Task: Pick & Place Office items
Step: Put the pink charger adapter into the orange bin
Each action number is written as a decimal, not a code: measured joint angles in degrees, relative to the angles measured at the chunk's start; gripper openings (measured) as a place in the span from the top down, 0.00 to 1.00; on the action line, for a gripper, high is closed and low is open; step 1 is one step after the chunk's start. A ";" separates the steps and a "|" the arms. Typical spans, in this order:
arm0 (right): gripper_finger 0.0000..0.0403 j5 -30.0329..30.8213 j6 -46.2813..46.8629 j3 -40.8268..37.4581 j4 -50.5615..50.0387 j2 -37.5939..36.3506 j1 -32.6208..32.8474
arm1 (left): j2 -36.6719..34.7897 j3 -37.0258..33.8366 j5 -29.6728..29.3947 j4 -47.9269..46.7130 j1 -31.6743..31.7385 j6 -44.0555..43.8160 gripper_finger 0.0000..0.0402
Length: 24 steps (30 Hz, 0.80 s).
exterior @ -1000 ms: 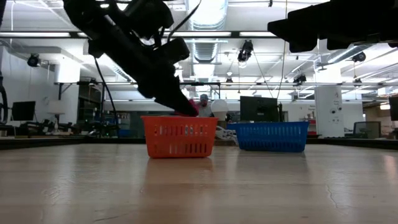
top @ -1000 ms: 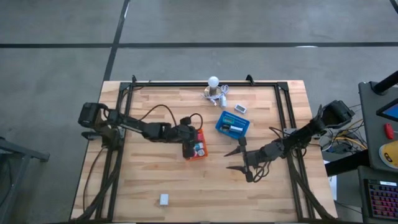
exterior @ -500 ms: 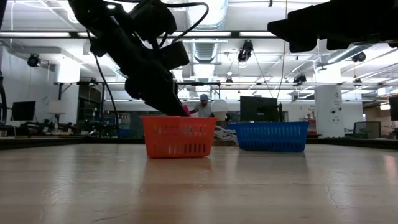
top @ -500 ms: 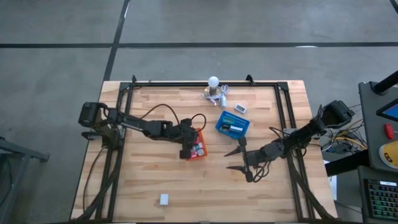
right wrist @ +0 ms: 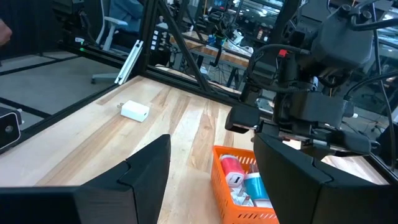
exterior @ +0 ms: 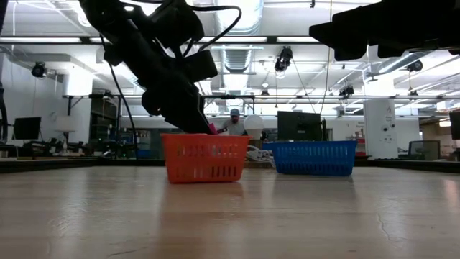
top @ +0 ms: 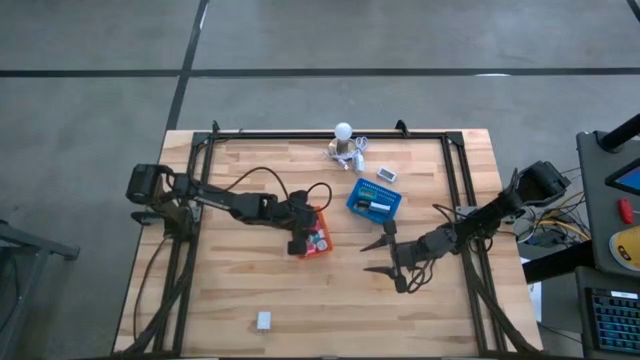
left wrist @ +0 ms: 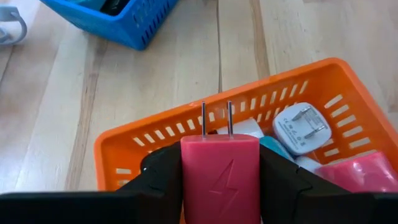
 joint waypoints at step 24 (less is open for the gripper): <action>0.44 1.38 -0.66 0.00 0.00 0.00 -0.02 | -0.31 -0.04 1.58 -0.36 -0.01 2.31 0.56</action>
